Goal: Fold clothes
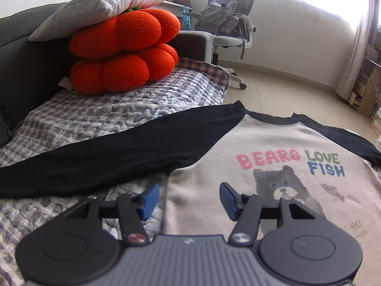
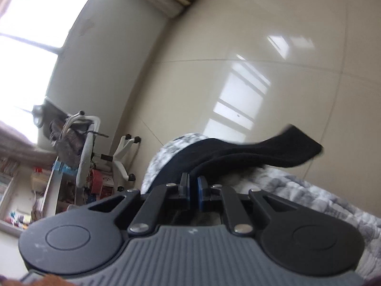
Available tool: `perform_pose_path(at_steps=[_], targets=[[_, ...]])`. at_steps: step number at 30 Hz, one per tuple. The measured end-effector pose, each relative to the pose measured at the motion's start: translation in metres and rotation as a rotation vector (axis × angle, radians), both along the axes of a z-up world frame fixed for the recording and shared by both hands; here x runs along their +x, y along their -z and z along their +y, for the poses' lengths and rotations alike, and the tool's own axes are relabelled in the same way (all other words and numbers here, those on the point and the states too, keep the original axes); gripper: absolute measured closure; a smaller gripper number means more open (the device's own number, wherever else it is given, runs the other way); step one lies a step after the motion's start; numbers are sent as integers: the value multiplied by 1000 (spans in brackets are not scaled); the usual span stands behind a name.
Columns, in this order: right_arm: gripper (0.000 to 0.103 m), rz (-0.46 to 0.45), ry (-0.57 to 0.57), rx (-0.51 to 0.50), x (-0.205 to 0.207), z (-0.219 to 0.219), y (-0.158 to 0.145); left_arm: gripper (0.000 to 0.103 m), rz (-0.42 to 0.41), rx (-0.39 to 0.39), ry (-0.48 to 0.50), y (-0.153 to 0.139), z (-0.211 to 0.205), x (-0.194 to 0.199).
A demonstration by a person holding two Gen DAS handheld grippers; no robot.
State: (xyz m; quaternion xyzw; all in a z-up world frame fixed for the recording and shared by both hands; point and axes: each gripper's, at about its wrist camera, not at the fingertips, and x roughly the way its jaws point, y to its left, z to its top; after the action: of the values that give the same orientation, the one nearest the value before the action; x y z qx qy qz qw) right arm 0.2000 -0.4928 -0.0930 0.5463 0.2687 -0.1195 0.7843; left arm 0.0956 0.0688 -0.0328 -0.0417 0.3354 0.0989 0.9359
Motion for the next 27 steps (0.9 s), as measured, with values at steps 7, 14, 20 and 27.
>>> perform_pose_path(at_steps=[7,14,20,27], targets=[[95,-91,30,-195,0,18,-37,45,-5,-52,-47,-5,19,1],[101,-399,-279,-708,-2,136,-120,45,-26,-153,-128,-13,56,1],[84,-145,-399,-285,20,115,-59,45,-31,-197,-133,-15,67,-5],[57,9,-202,102,-4,46,-18,45,-27,-198,-110,-15,61,0]])
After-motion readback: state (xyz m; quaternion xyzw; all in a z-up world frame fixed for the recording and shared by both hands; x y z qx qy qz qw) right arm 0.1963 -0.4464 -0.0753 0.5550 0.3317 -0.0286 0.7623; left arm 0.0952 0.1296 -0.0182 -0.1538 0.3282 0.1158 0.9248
